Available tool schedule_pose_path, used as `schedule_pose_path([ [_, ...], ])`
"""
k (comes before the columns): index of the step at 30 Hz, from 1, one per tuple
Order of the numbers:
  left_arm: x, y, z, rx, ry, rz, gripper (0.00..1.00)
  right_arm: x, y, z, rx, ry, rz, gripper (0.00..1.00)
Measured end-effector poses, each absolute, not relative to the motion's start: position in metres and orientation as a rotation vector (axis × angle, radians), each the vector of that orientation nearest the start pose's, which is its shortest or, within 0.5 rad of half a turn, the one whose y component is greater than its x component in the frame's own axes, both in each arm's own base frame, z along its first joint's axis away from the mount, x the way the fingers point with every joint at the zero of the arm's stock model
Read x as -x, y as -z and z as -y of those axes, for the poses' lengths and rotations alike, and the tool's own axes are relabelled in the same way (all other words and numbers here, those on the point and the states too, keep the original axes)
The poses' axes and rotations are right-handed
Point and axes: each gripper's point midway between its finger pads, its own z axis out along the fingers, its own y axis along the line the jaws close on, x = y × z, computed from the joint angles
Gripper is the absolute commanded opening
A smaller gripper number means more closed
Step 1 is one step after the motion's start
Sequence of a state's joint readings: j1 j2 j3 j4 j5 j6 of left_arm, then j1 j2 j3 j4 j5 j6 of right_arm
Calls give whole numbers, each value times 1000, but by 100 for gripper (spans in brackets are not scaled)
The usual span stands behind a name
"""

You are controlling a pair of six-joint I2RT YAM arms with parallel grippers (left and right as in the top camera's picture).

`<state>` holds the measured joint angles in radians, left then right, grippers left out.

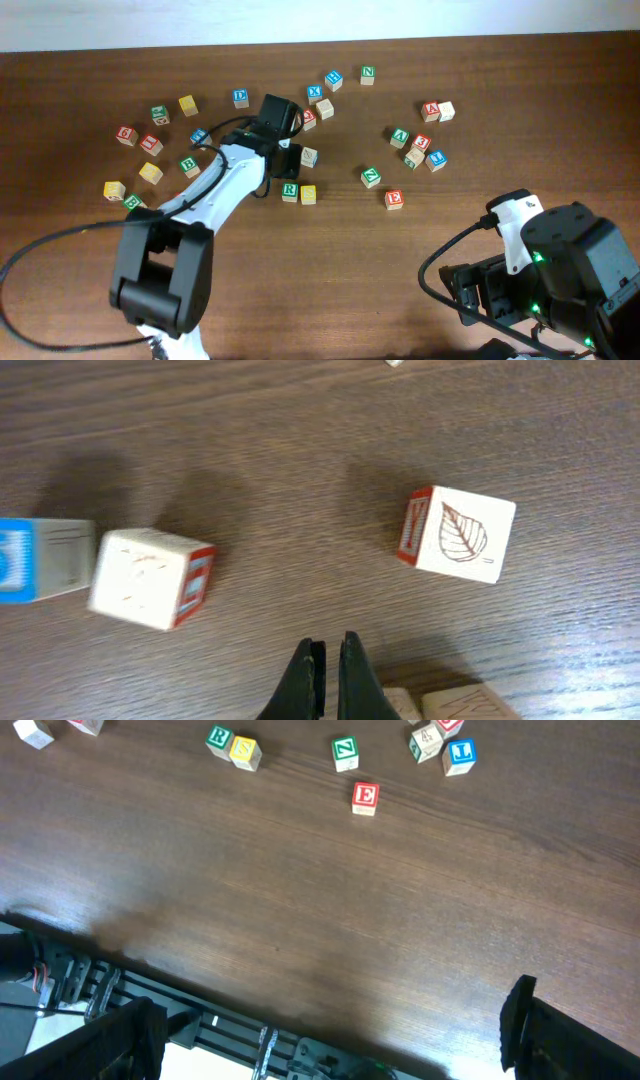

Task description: Spell out RSS

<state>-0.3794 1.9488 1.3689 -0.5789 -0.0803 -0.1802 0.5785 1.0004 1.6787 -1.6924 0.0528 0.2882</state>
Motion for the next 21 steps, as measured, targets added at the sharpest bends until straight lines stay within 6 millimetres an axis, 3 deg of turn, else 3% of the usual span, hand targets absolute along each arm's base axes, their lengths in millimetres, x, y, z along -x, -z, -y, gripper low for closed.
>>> schedule_pose_path([
  [11,-409,-28,177,-330,69,-2787,0,-139,-328,-80,356,-250,-2579,98],
  [14,-401,-13,175,-318,49,-2838,0,-139,-328,-80,357,-250,-2579,98],
  [21,-398,-12,170,-288,8,-2855,0,-139,-328,-80,357,-250,-2579,98],
])
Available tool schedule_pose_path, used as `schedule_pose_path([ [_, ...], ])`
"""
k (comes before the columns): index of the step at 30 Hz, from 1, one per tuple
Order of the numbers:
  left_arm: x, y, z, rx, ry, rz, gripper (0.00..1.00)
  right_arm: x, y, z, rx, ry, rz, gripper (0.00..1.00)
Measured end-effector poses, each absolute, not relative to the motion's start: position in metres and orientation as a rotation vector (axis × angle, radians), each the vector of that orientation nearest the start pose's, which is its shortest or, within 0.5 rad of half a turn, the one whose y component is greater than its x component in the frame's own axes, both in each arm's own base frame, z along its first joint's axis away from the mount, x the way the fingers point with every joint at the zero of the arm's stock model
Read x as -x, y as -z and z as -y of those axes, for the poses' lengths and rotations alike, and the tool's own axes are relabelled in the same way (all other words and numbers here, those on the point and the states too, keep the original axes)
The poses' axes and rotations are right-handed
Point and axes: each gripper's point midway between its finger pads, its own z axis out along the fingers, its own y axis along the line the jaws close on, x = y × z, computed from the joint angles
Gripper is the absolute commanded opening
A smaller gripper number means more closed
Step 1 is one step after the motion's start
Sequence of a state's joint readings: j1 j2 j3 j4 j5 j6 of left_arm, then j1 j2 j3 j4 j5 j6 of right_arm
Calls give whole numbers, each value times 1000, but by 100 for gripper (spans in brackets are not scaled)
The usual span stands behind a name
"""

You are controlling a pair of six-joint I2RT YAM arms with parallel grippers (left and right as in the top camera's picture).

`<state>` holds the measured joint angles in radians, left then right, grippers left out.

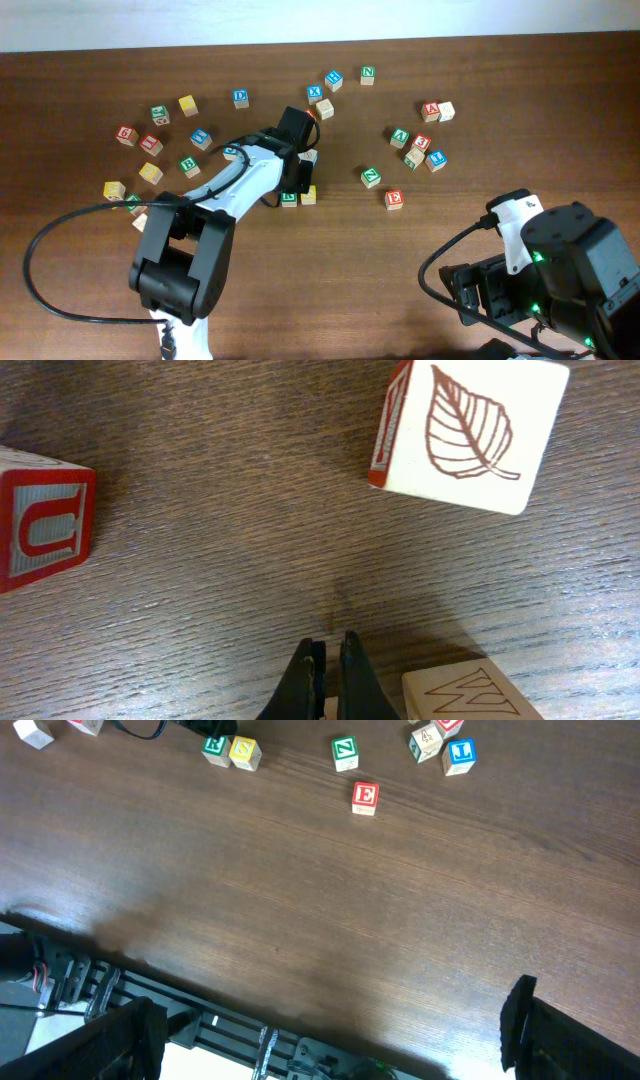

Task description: Spell out RSS

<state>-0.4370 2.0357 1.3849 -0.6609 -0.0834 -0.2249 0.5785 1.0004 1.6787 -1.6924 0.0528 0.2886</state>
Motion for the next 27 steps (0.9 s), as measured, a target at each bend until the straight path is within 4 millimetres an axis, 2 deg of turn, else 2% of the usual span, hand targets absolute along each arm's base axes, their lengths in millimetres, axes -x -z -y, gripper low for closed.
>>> schedule_pose_path([
  [5,-405,-15,172,-284,-1,-2824,0,-139,-328,-80,357,-250,-2579,98],
  [6,-410,-21,169,-275,-31,-2810,0,-139,-328,-80,357,-250,-2579,98],
  [8,-423,-39,164,-257,-99,-2774,0,-139,-328,-80,357,-250,-2579,98],
  [11,-445,-96,149,-190,-204,-2654,0,-139,-328,-80,357,-250,-2579,98],
  [13,-452,-137,122,-100,-235,-2586,0,-139,-328,-80,357,-250,-2579,98],
  [15,-450,-157,71,33,-295,-2591,0,-139,-328,-80,357,-250,-2579,98],
  [17,-436,-150,19,214,-343,-2667,0,-139,-328,-80,357,-250,-2579,98],
  [19,-423,-144,-39,486,-368,-2690,3,-139,-328,-80,357,-250,-2579,98],
  [20,-421,-144,-55,570,-364,-2682,20,-139,-328,-80,357,-250,-2579,98],
  [21,-417,-142,-72,681,-329,-2671,77,-139,-328,-80,357,-250,-2579,98],
  [22,-415,-141,-83,763,-299,-2657,100,-139,-328,-80,357,-250,-2579,98],
  [25,-409,-136,-100,895,-242,-2641,99,-139,-328,-80,357,-250,-2579,98],
  [27,-408,-133,-100,914,-229,-2642,100,-139,-328,-80,357,-250,-2579,98],
])
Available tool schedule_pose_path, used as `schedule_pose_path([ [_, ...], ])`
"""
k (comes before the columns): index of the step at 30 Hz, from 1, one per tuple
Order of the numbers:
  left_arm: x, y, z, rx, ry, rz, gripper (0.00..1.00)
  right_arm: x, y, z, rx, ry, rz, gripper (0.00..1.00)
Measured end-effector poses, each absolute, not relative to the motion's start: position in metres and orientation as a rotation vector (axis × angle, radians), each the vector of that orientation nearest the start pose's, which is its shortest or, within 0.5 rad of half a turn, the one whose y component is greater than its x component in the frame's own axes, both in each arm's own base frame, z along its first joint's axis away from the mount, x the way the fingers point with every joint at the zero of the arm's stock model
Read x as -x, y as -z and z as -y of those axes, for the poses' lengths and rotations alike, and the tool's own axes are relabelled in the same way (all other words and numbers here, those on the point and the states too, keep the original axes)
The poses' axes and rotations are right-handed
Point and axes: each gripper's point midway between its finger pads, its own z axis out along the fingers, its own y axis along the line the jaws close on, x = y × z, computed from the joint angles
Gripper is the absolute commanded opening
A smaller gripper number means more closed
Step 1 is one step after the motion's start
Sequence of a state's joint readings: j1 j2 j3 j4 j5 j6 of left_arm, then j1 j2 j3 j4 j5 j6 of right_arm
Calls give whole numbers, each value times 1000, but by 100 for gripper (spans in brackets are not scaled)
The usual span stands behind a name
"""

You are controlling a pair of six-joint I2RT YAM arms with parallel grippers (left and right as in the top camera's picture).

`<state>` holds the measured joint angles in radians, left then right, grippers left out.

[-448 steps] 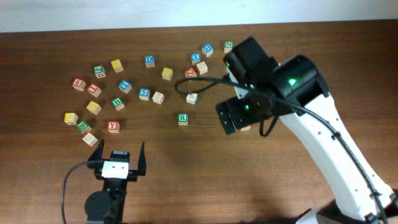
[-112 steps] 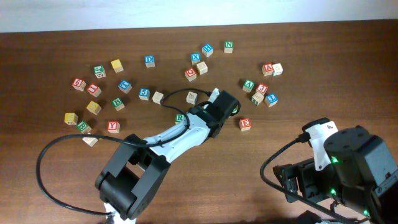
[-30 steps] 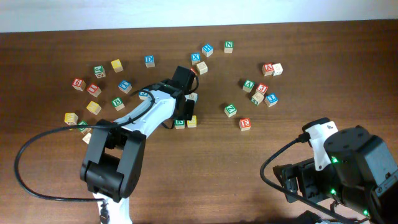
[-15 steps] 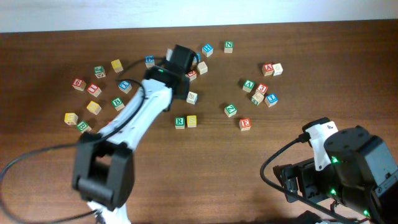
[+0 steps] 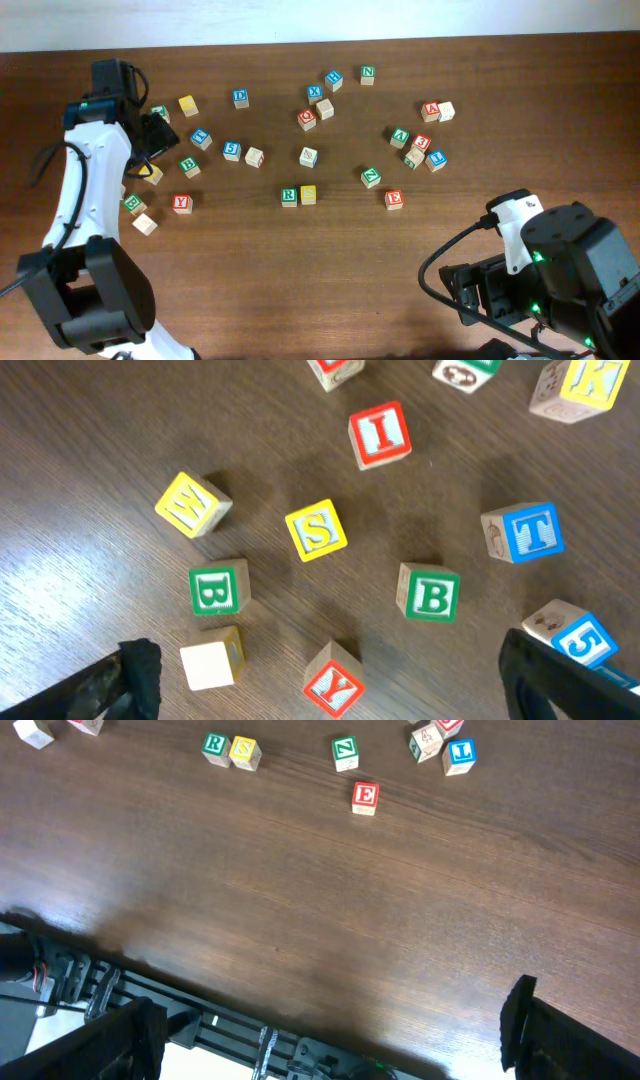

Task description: Spell out RSS

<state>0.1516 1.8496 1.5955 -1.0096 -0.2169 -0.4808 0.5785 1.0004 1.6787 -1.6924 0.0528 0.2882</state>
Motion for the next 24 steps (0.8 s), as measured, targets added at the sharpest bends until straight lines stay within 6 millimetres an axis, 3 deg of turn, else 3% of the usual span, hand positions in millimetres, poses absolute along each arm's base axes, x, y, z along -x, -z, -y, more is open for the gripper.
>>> schedule_pose_path([
  [6,-404,-114,-100,1091,-205,-2575,99,-139,-328,-80,357,-250,-2579,98],
  [13,-423,-97,-103,1140,-159,-2471,100,-139,-328,-80,357,-250,-2579,98],
  [18,-432,-53,-104,1158,-182,-2520,98,-139,-328,-80,357,-250,-2579,98],
  [24,-443,-36,-106,1155,-174,-2503,90,-139,-328,-80,356,-250,-2579,98],
])
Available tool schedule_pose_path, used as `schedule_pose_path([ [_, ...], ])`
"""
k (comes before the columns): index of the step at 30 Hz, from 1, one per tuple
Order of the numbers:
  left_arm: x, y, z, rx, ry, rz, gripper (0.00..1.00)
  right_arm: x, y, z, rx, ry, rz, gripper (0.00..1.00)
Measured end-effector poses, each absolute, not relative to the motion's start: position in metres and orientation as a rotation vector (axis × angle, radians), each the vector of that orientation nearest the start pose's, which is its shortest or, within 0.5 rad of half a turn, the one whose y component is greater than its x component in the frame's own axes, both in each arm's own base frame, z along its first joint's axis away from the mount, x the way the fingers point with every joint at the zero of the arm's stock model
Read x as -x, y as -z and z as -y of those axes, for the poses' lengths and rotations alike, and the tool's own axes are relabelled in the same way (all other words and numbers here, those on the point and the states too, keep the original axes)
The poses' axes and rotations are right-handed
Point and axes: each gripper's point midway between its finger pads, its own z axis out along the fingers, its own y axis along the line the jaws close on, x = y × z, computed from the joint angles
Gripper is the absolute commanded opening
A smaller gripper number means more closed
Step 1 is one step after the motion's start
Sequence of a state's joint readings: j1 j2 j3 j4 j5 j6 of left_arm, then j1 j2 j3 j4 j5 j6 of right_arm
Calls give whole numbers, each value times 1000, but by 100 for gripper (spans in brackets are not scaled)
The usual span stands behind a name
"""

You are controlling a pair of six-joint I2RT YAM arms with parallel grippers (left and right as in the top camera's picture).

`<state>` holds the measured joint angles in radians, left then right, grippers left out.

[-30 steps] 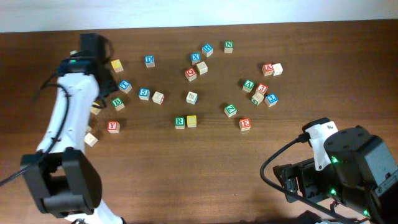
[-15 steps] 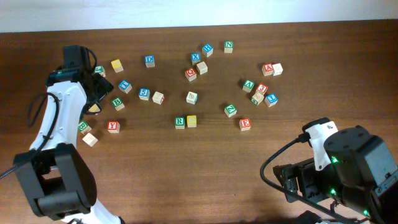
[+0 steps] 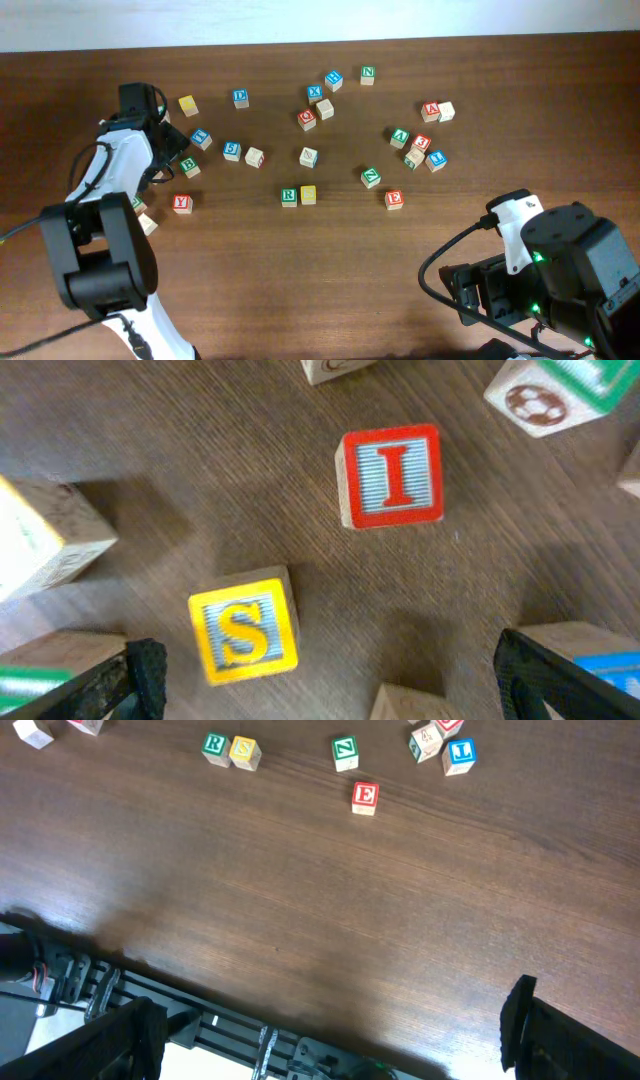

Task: Spell out RSS
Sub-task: 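Grasp the second yellow S block with left gripper and lift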

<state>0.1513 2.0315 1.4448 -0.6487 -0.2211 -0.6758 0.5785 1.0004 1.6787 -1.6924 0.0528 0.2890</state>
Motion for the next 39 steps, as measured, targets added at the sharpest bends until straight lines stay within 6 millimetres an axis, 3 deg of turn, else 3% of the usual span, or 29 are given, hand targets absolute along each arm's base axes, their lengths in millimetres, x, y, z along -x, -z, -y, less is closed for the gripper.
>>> schedule_pose_path([
  [7,-440,-11,-115,1197,-198,-2529,83,-139,-328,-80,357,-250,-2579,98],
  [14,-440,-6,-119,1209,-199,-2523,51,-139,-328,-80,357,-250,-2579,98],
  [22,-440,-6,-119,1207,-200,-2526,34,-139,-328,-80,357,-250,-2579,98],
  [39,-435,-4,-118,1213,-209,-2545,20,-139,-328,-80,357,-250,-2579,98],
])
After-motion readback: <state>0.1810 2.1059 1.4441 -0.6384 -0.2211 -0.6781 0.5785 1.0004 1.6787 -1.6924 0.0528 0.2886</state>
